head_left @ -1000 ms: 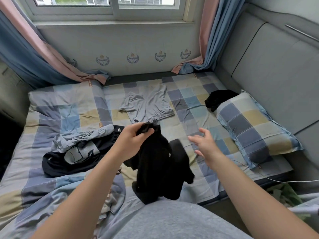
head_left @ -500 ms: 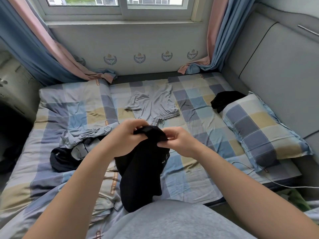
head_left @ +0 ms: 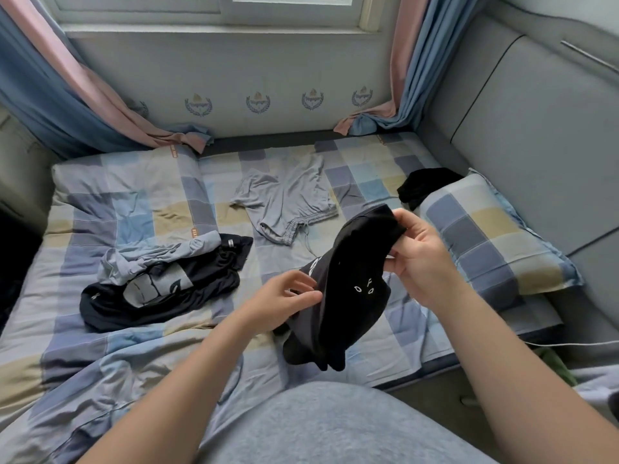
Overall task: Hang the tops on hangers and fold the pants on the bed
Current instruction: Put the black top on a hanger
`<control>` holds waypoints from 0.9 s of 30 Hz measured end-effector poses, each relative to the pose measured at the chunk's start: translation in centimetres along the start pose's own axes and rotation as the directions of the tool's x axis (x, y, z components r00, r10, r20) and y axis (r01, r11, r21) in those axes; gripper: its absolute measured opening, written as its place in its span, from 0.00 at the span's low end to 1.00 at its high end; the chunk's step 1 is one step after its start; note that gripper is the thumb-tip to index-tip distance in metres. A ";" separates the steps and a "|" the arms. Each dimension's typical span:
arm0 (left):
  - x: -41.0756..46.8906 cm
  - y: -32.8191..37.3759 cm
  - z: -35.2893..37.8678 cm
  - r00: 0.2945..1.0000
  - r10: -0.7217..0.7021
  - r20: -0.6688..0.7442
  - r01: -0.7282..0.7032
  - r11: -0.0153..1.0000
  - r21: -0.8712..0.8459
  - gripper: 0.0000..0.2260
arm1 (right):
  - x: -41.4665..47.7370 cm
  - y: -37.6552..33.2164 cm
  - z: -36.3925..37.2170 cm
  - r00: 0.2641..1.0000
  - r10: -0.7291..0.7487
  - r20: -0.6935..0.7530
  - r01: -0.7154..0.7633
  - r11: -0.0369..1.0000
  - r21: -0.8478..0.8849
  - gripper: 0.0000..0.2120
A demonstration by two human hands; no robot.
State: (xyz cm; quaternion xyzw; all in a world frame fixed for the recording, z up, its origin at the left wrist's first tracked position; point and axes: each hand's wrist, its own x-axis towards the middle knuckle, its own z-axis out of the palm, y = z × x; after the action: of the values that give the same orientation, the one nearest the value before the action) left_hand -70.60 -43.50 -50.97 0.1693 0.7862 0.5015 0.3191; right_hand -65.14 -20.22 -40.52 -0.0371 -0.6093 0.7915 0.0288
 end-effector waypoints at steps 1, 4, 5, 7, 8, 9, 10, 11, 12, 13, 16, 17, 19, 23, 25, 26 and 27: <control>0.4 0.5 0.9 0.999 -0.010 0.034 0.010 1.000 -0.026 0.11 | -0.4 0.0 0.0 1.000 0.011 -0.022 -0.010 0.999 0.030 0.08; 0.9 2.3 3.2 0.992 -0.027 0.125 0.041 0.993 -0.110 0.15 | -1.3 -0.1 -0.2 0.988 0.027 -0.149 -0.013 0.996 0.094 0.04; 1.0 2.6 3.6 0.990 -0.018 0.141 0.040 0.988 -0.152 0.20 | -1.6 -0.1 -0.4 0.978 0.028 -0.205 -0.008 0.995 0.095 0.03; 1.4 2.9 4.3 0.986 0.010 0.164 0.022 0.981 -0.192 0.27 | -2.2 -0.1 -1.2 0.951 0.047 -0.307 -0.019 0.995 0.093 0.11; 1.7 3.0 4.7 0.984 0.033 0.175 0.002 0.981 -0.193 0.25 | -2.5 0.0 -1.6 0.936 0.063 -0.345 -0.031 0.995 0.098 0.13; 2.0 2.8 5.1 0.985 0.048 0.168 -0.019 0.985 -0.169 0.21 | -3.0 0.1 -2.0 0.921 0.079 -0.382 -0.042 0.994 0.105 0.14; 2.4 2.7 5.5 0.990 0.050 0.130 -0.033 0.991 -0.128 0.15 | -3.4 0.2 -2.2 0.904 0.090 -0.417 -0.048 0.993 0.110 0.14; 2.9 2.5 5.8 0.996 0.055 0.070 -0.050 0.996 -0.073 0.09 | -3.8 0.4 -2.5 0.886 0.101 -0.453 -0.053 0.992 0.119 0.14; 3.4 2.4 6.0 0.998 0.058 0.018 -0.057 0.998 -0.034 0.05 | -4.3 0.6 -2.7 0.862 0.110 -0.496 -0.053 0.990 0.128 0.15; 3.8 2.0 6.1 0.998 0.061 -0.024 -0.061 0.998 -0.006 0.08 | -4.8 0.9 -3.0 0.831 0.120 -0.544 -0.052 0.989 0.138 0.15; 5.1 2.0 5.5 0.992 0.023 -0.125 -0.026 0.999 -0.021 0.14 | -6.9 1.9 -4.6 0.707 0.173 -0.686 -0.091 0.984 0.155 0.13; 5.5 2.5 5.2 0.990 0.023 -0.142 -0.030 0.999 -0.043 0.13 | -7.7 2.4 -5.3 0.660 0.207 -0.722 -0.126 0.978 0.165 0.13; 6.0 4.4 5.3 0.988 0.056 -0.142 -0.071 0.992 -0.105 0.11 | -9.7 3.9 -6.5 0.577 0.292 -0.763 -0.213 0.955 0.205 0.11; 5.6 9.3 7.1 0.981 0.189 -0.042 -0.193 0.972 -0.131 0.11 | -14.1 6.9 -8.0 0.452 0.389 -0.803 -0.423 0.886 0.191 0.06; 4.6 11.4 8.6 0.959 0.264 0.103 -0.258 0.964 -0.071 0.12 | -16.1 7.4 -8.1 0.468 0.368 -0.803 -0.497 0.862 0.105 0.09; 4.1 12.2 9.5 0.938 0.292 0.187 -0.290 0.956 -0.040 0.12 | -17.0 7.4 -7.9 0.523 0.344 -0.780 -0.490 0.870 0.055 0.13; 3.6 12.7 10.5 0.911 0.311 0.272 -0.320 0.947 -0.012 0.11 | -17.7 7.2 -7.6 0.595 0.308 -0.742 -0.460 0.888 -0.001 0.18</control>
State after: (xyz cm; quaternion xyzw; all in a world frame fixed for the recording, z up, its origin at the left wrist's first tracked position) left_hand -66.95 -28.65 -43.82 0.3661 0.7058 0.5056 0.3350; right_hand -46.82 -16.36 -49.04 -0.4797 -0.5979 0.6357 0.0911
